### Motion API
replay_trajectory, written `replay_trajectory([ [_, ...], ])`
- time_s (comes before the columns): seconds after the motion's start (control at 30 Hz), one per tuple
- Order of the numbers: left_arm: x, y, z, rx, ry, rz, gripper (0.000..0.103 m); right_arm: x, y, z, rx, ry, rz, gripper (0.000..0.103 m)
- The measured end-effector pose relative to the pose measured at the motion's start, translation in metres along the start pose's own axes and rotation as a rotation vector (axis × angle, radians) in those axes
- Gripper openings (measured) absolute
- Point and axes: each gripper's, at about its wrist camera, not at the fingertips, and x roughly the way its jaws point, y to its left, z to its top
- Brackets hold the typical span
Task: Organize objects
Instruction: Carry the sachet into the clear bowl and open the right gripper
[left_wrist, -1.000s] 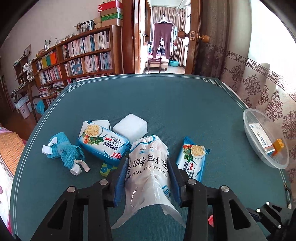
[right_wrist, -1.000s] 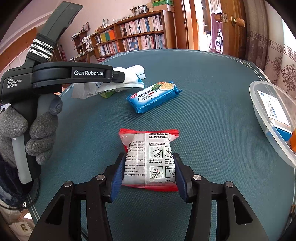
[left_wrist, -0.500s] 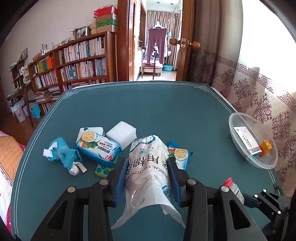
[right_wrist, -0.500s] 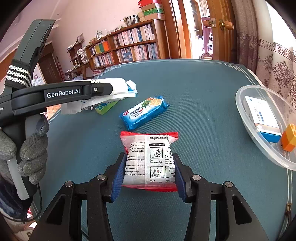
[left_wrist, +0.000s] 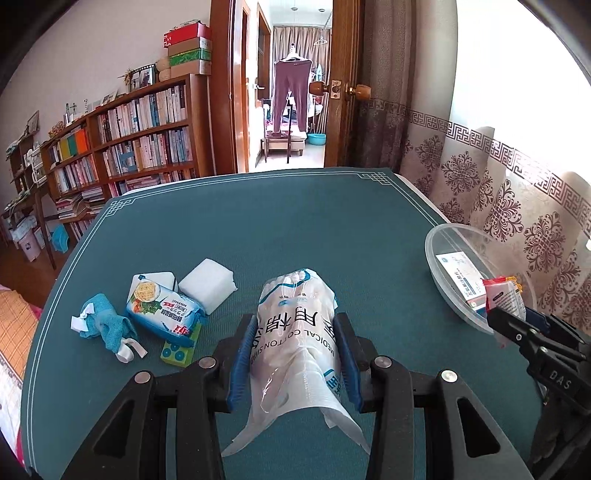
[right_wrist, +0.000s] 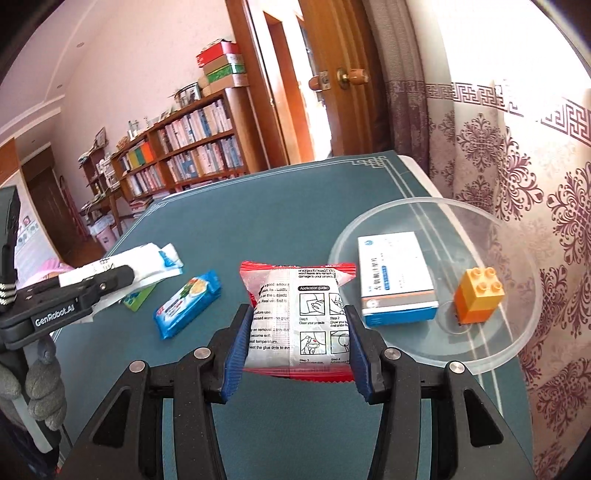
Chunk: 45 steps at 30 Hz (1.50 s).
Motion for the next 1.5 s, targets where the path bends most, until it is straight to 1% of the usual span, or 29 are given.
replay_trajectory([
  [0.27,0.002,-0.019,0.001,0.031,0.003,-0.023,0.045,0.01,-0.049,0.012,0.089,-0.015,-0.101,0.05],
  [0.43,0.003,-0.028,0.003,0.046,0.003,-0.032,0.045,0.018,-0.071,0.014,0.135,-0.032,-0.158,0.051],
  [0.53,0.004,-0.031,0.004,0.051,0.003,-0.037,0.045,0.019,-0.081,0.013,0.163,-0.035,-0.187,0.057],
  [0.6,0.004,-0.035,0.006,0.056,0.002,-0.042,0.045,0.016,-0.083,0.013,0.167,-0.042,-0.197,0.058],
  [0.73,0.006,-0.043,0.007,0.075,0.004,-0.049,0.045,0.004,-0.082,0.017,0.173,-0.061,-0.194,0.058],
  [0.83,0.008,-0.05,0.01,0.095,0.003,-0.055,0.045,-0.008,-0.075,0.016,0.154,-0.075,-0.199,0.059],
  [1.1,0.021,-0.081,0.023,0.14,0.011,-0.098,0.045,-0.035,-0.066,0.003,0.122,-0.08,-0.191,0.059],
  [1.33,0.035,-0.112,0.038,0.183,0.013,-0.138,0.045,-0.042,-0.065,-0.007,0.098,-0.085,-0.182,0.059],
  [1.5,0.052,-0.135,0.049,0.201,0.029,-0.171,0.045,-0.041,-0.074,-0.01,0.126,-0.075,-0.179,0.059],
])
